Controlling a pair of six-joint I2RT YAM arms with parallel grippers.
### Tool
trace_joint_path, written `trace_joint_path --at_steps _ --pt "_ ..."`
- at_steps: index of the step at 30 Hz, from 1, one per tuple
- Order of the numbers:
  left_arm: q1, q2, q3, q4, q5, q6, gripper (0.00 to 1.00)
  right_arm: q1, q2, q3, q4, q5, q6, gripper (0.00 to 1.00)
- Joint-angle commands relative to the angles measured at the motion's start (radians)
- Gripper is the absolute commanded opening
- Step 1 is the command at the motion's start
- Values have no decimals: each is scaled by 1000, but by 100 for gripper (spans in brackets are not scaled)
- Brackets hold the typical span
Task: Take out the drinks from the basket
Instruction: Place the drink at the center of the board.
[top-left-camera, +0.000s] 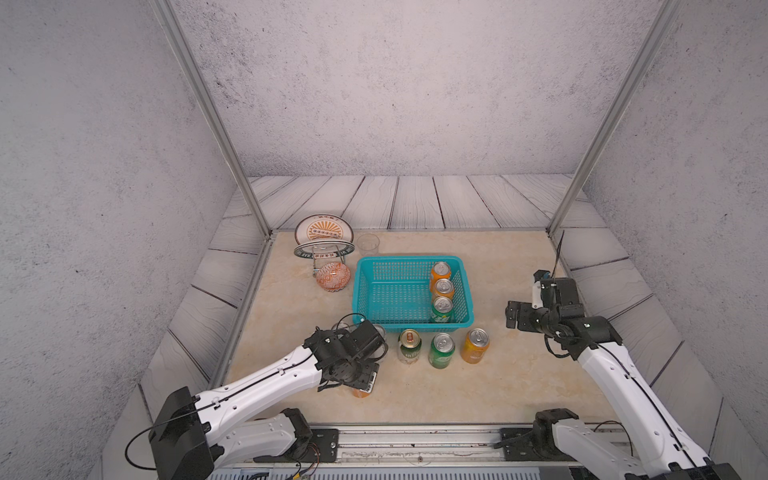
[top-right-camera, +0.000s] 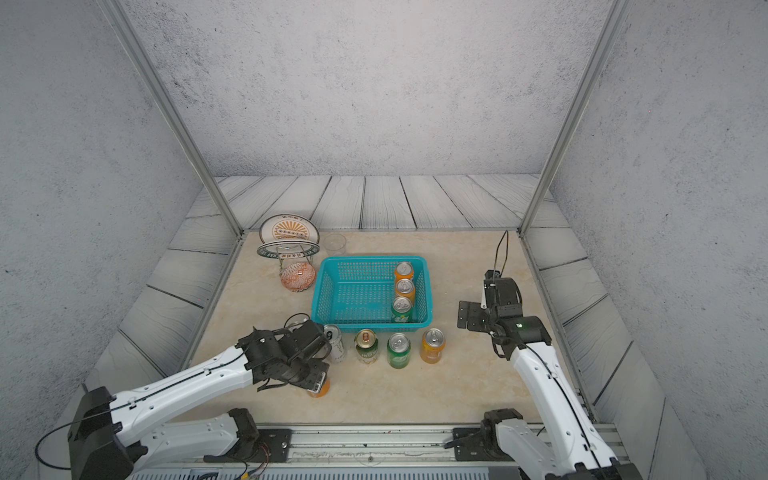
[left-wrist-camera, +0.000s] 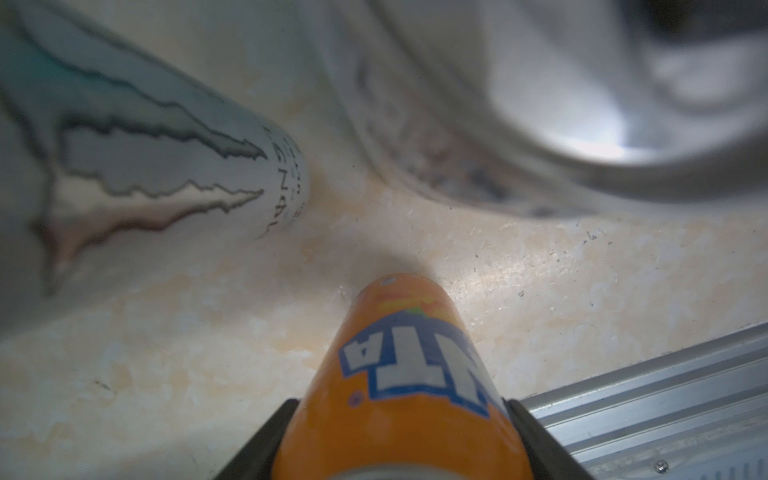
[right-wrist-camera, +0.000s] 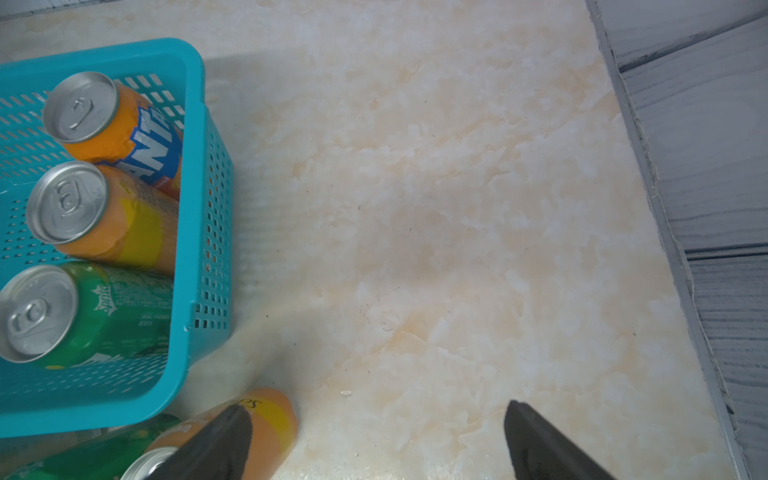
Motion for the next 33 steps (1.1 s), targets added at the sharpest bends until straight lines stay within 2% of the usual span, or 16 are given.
trace_joint_path --at_steps 1,10,16,23,27,33 --pt "-6 -3 2 16 -15 4 75 -5 -13 -7 7 -14 -5 99" --pt "-6 -7 11 4 -19 12 82 -7 -13 -7 7 -13 -5 99" --pt "-5 -34 76 -62 -42 30 85 -8 -12 -7 7 -16 -5 99" --pt "-5 -99 200 -135 -83 62 89 -11 -12 -5 9 -21 -5 100" --pt "-6 -125 286 -136 -119 119 97 -12 -11 -5 9 -25 -6 100" --pt "-4 -50 451 -136 -170 225 99 -12 -12 -4 8 -31 -7 100"
